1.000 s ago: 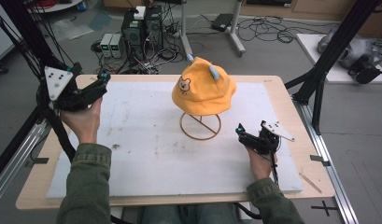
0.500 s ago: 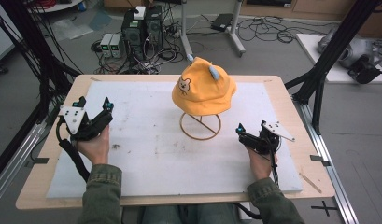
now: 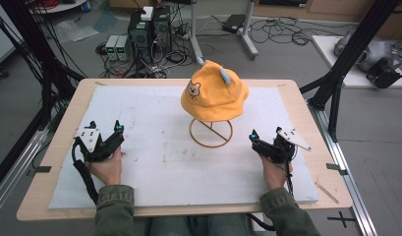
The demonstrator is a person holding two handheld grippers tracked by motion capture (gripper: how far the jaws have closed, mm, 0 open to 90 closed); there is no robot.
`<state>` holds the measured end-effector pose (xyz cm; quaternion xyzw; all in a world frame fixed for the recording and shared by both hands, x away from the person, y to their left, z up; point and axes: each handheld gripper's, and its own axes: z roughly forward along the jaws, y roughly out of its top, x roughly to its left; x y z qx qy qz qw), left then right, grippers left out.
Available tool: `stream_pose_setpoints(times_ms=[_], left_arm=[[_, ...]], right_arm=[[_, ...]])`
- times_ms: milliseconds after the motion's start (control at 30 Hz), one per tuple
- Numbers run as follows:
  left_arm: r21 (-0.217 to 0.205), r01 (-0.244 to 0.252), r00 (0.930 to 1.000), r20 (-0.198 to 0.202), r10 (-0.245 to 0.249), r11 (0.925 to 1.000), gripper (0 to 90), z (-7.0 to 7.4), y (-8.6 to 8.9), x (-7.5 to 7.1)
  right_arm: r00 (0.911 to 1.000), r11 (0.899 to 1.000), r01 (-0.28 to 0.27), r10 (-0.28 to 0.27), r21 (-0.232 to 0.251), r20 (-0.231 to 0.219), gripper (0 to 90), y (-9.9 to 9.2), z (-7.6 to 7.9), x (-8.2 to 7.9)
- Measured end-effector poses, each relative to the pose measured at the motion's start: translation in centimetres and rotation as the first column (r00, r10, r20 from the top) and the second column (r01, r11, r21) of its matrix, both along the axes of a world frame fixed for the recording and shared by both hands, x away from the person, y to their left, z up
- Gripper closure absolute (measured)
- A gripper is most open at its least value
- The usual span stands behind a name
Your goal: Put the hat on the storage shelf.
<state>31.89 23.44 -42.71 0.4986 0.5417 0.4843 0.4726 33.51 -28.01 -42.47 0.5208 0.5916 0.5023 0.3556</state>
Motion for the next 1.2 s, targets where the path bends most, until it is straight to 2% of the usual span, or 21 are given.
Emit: stream_pose_setpoints(times_ms=[167, 233, 567, 1200], left_arm=[[0.002, -0.002, 1.0, -0.005, 0.002, 1.0, 23.1, -0.53, 0.16, -0.08], [-0.012, -0.001, 1.0, -0.005, 0.001, 0.9999, 23.1, -0.57, 0.35, -0.06], [-0.016, 0.009, 0.9999, -0.014, -0.01, 0.9998, 23.2, -0.7, 0.34, 0.06], [0.003, 0.022, 0.9995, -0.023, -0.022, 0.9998, 23.3, -0.82, 0.02, 0.24]], right_arm=[[1.0, 1.0, 0.0, 0.0, -0.005, -0.003, 5.3, 0.08, -0.07, -0.01], [1.0, 1.0, 0.001, -0.001, -0.009, -0.003, 5.4, 0.11, -0.11, 0.03], [1.0, 1.0, 0.001, -0.002, -0.007, -0.005, 5.4, 0.07, -0.11, 0.01], [1.0, 1.0, 0.005, -0.005, -0.002, -0.007, 5.4, -0.12, -0.12, -0.07]])
